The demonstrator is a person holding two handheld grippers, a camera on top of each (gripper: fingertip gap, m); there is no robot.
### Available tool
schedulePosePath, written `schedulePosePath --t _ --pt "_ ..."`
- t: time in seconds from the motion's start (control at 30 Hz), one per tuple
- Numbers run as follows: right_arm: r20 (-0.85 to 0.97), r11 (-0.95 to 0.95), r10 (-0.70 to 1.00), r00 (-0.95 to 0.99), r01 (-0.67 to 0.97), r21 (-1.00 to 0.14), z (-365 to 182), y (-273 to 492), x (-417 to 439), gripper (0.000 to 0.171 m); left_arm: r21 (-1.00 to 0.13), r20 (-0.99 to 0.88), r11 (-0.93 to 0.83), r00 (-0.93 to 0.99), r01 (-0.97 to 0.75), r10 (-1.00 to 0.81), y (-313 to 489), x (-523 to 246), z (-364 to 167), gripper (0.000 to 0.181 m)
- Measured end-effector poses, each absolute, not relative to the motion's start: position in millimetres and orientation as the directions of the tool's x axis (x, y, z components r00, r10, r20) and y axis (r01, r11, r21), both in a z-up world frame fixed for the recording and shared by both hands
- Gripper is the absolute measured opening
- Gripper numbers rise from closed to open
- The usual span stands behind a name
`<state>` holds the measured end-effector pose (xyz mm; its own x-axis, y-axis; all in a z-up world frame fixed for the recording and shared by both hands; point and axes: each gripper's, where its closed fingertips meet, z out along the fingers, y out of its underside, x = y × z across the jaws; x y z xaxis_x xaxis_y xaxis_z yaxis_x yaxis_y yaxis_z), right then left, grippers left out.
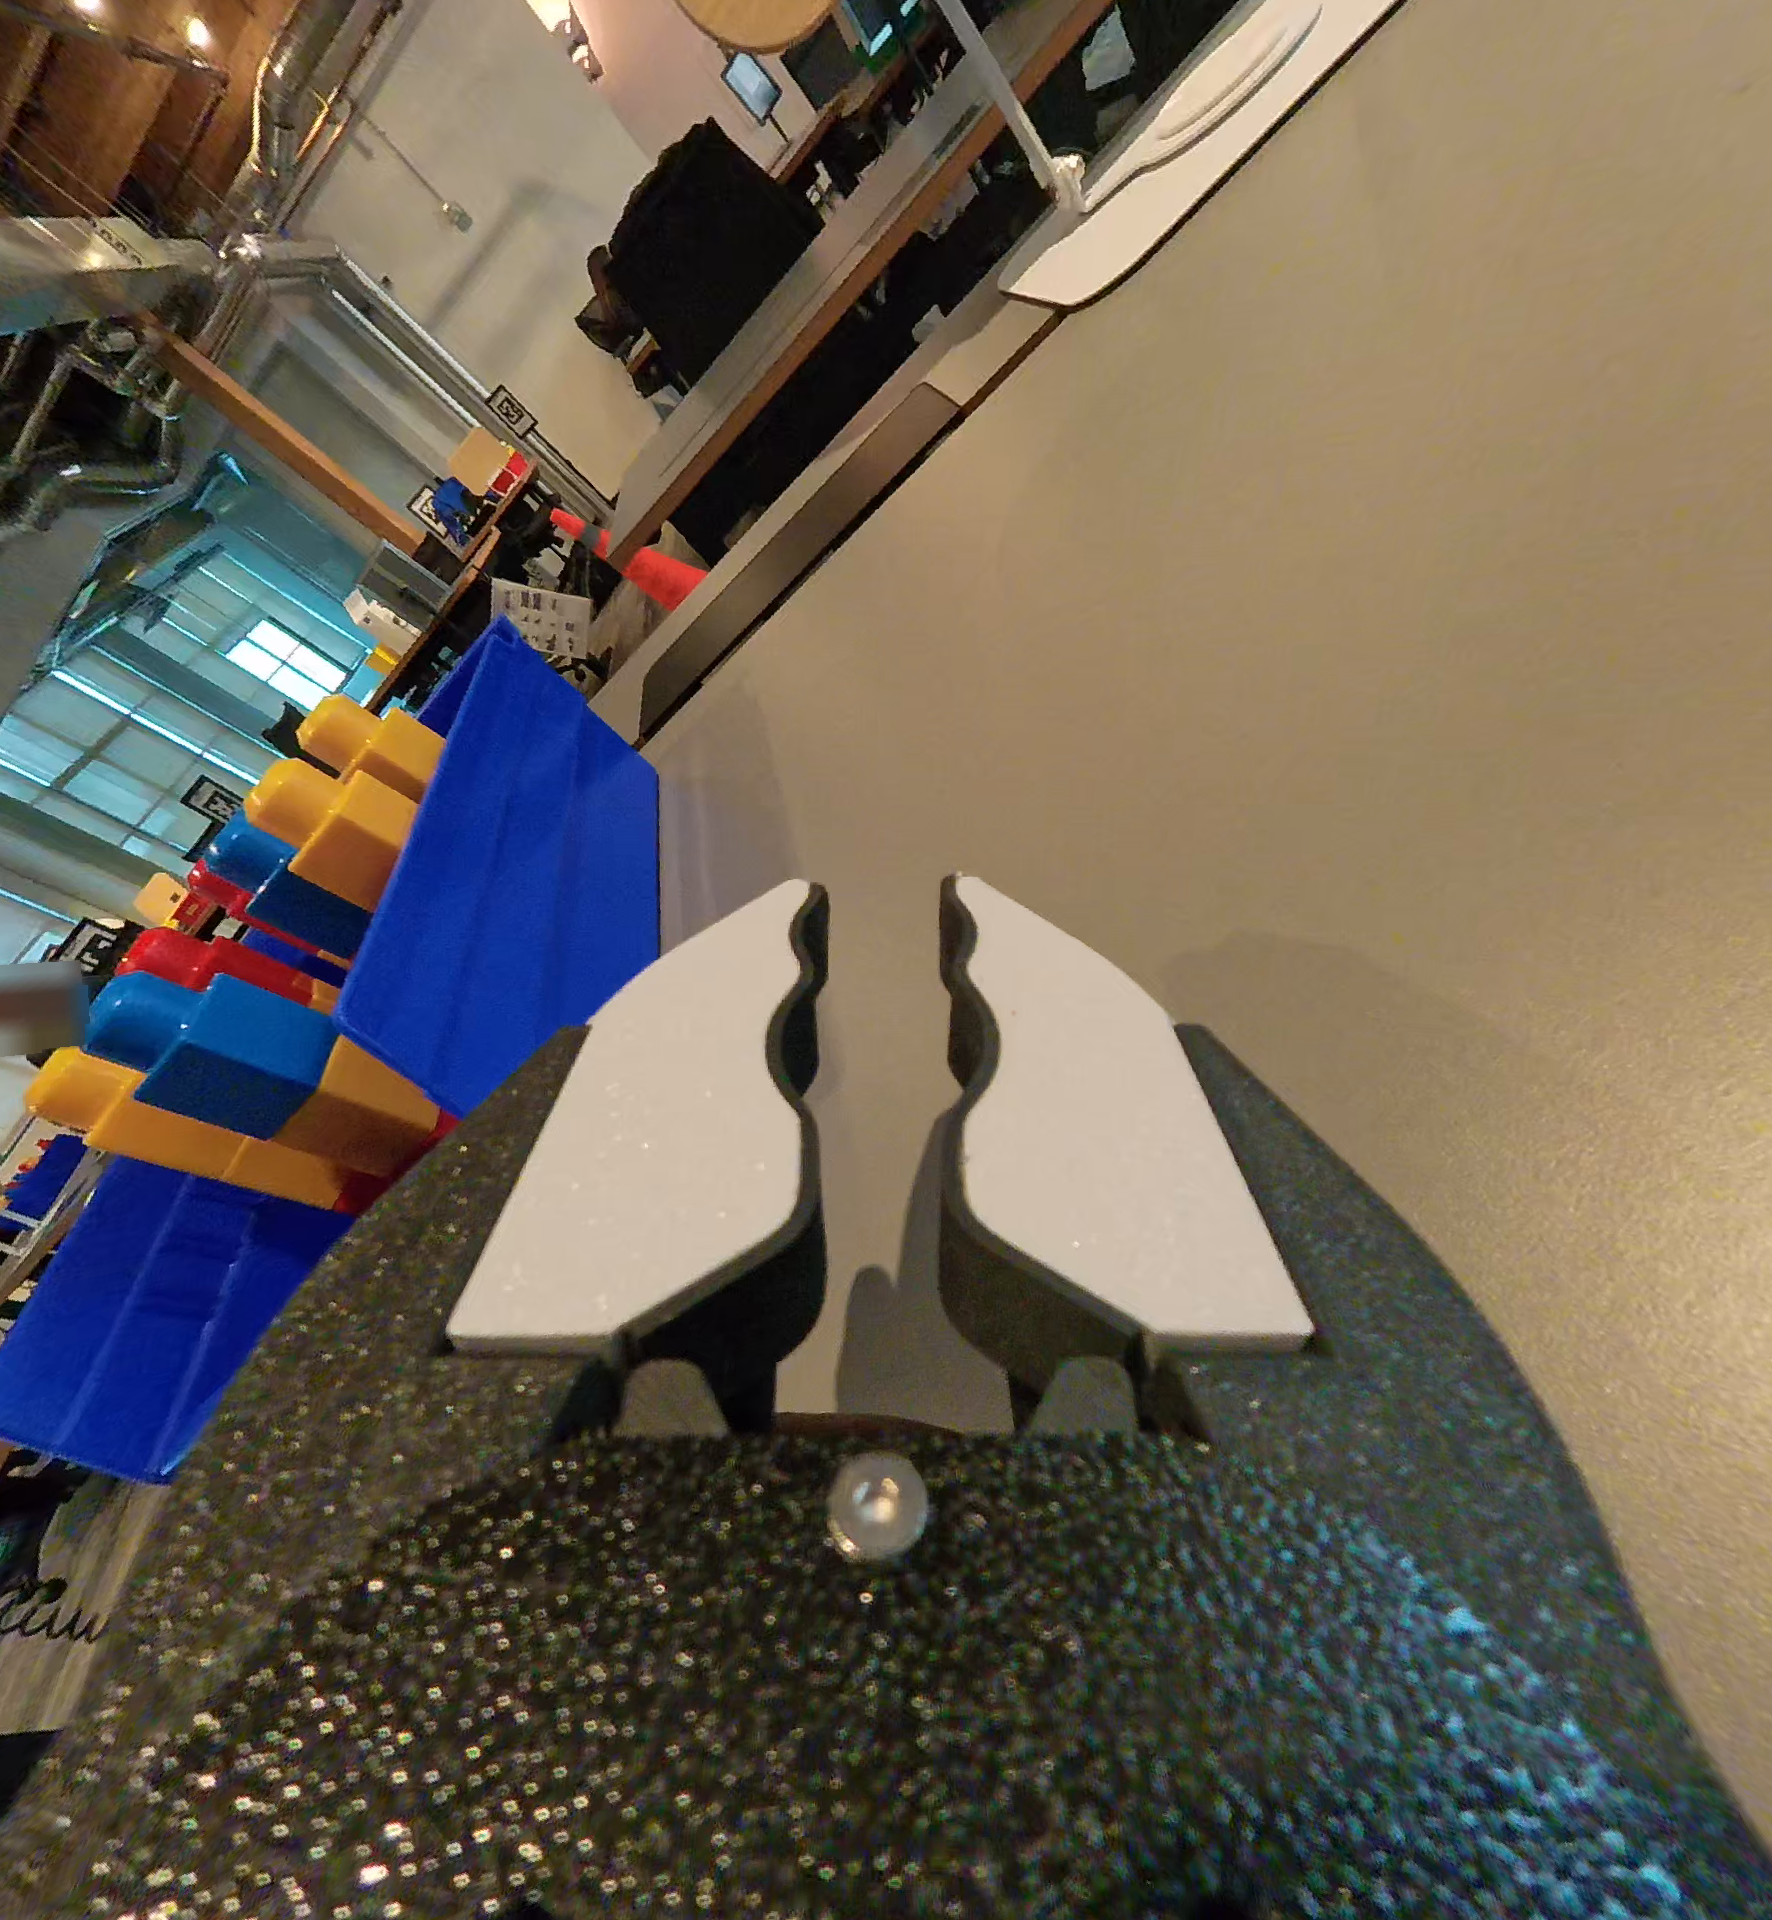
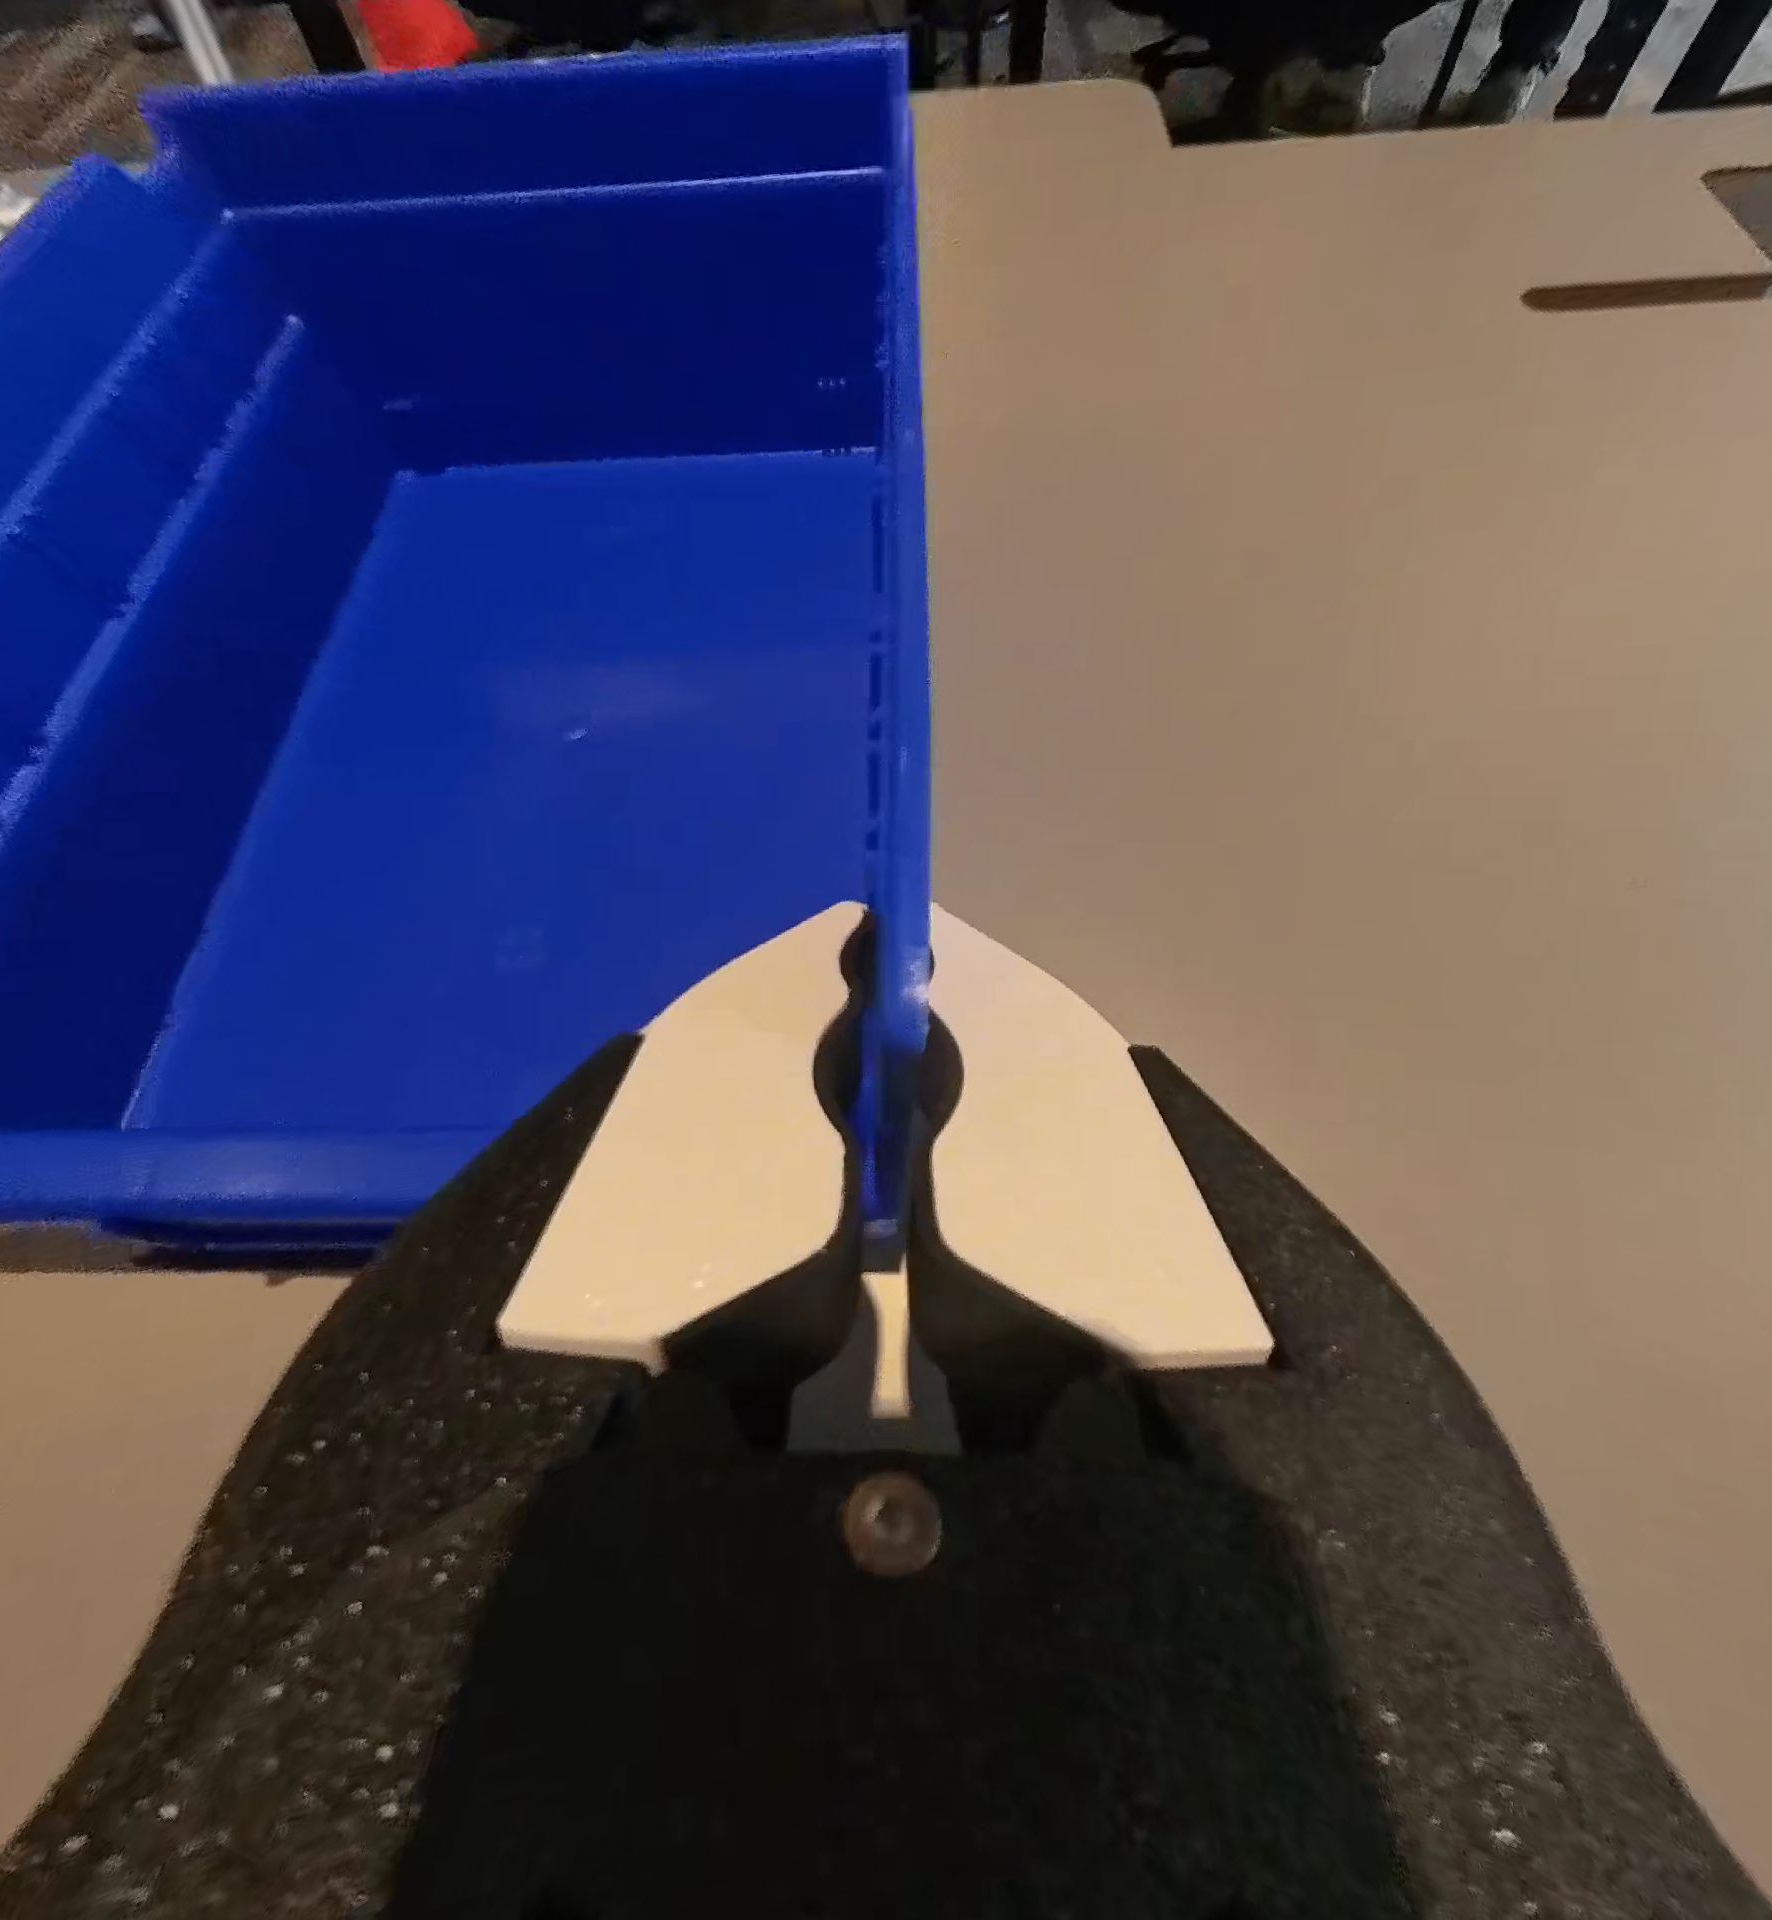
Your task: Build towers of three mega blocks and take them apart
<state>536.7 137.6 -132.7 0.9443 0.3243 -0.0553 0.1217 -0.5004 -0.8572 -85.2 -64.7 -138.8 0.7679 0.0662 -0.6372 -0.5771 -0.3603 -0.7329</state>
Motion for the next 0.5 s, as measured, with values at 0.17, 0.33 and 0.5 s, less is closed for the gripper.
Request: schedulePosePath --t 0.17,0.33,0.5 --pt "-0.032 -0.487 0.340 0.940 0.147 -0.861 -132.6 177.1 532.6 0.003 -0.730 -0.642 -0.356 0.764 -0.583 0.066 -64.5 -85.3 -138.6 0.019" --pt "0.003 -0.480 0.370 0.929 0.194 -0.856 -133.1 203.2 526.5 0.003 -0.726 -0.649 -0.354 0.758 -0.589 0.068 -64.4 -86.1 -138.6 0.019" --pt "0.004 -0.478 0.386 0.922 0.204 -0.854 -133.2 210.7 524.9 0.004 -0.721 -0.656 -0.352 0.752 -0.598 0.066 -64.5 -86.1 -138.7 0.019"
